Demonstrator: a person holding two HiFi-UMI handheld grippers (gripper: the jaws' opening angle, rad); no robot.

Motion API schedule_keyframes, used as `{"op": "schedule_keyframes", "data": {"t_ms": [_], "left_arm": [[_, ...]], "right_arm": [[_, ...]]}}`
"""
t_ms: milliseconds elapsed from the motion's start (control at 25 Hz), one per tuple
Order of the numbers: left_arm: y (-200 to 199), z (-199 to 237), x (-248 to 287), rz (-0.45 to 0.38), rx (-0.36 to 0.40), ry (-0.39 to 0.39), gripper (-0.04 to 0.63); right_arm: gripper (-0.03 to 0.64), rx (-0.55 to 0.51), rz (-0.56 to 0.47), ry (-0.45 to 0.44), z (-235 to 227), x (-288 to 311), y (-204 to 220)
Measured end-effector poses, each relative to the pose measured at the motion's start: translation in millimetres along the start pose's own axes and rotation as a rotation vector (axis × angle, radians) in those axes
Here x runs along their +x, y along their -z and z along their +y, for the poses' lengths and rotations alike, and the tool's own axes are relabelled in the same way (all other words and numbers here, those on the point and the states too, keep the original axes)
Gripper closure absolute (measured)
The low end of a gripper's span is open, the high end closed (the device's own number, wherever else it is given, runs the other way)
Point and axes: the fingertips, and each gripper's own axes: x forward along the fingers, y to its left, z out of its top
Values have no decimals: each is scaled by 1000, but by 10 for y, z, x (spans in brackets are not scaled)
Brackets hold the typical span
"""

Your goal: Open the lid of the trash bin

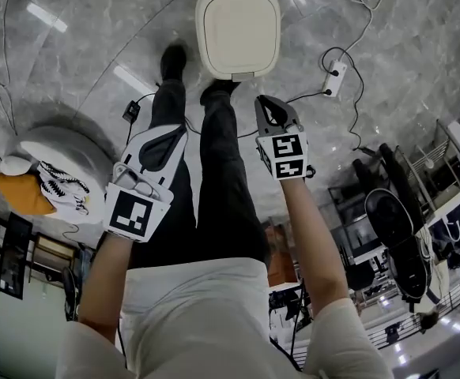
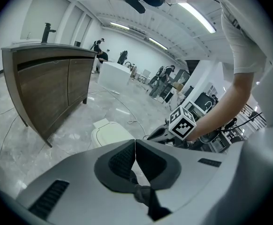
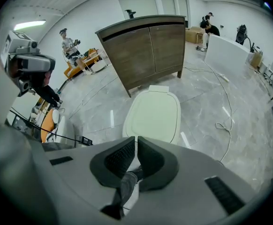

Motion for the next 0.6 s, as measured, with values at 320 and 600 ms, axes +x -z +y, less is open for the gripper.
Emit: {"op": "schedule_keyframes", "data": {"t_ms": [320, 600], "left_arm": [[272, 83, 201, 24, -19, 3, 577], [392, 91, 338, 43, -33, 17, 577]], "right_arm": [[583, 23, 18, 4, -70, 444, 193], [583, 36, 40, 7, -97, 702, 302]]}}
